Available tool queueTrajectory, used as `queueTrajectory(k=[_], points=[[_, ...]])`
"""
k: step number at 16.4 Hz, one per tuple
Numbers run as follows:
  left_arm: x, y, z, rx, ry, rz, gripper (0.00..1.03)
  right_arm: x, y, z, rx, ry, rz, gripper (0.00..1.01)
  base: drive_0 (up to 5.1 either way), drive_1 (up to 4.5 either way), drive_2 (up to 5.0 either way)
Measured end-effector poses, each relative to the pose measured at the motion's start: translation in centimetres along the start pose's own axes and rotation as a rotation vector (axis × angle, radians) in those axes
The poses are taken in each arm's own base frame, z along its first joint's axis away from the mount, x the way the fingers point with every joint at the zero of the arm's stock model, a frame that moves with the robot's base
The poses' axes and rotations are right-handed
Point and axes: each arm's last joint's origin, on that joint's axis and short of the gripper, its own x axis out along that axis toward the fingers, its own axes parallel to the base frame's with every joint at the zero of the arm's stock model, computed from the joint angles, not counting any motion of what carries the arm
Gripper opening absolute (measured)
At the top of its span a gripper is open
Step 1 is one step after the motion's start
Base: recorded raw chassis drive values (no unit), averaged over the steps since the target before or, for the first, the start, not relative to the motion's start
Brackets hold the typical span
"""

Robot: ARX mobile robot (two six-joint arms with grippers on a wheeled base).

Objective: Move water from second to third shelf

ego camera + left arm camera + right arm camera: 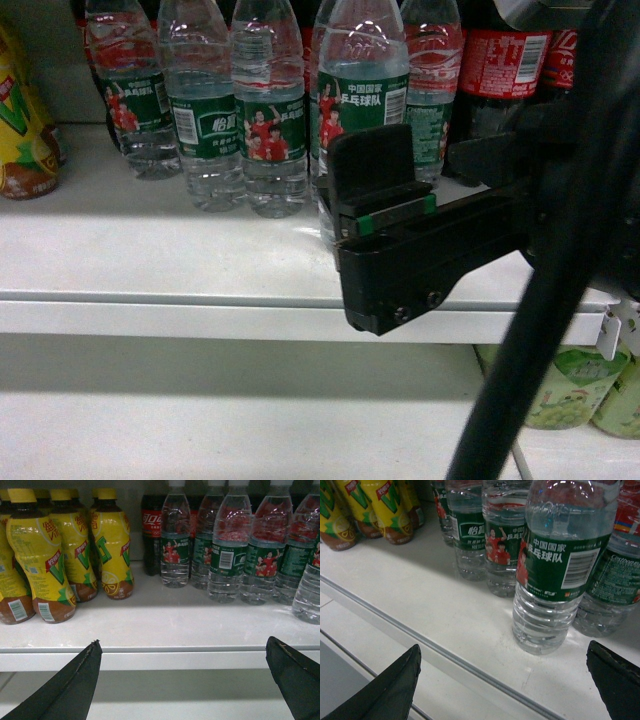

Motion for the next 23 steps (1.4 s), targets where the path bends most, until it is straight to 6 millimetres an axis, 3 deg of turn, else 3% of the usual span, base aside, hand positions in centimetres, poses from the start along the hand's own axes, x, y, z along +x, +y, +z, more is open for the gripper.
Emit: queueTrajectory(k=[11, 23], points=[[0.0, 0.0, 0.0, 0.000, 0.000, 0.000, 0.98, 6.3, 0.3, 3.4, 0.102, -0.044, -0.143, 0.98, 0.0, 0.00, 0.0], [0.0, 0.0, 0.0, 0.000, 0.000, 0.000, 0.98, 10.3, -1.0, 3.7, 0.109, -0.049, -0.294, 0.98, 0.0, 0.00, 0.0]])
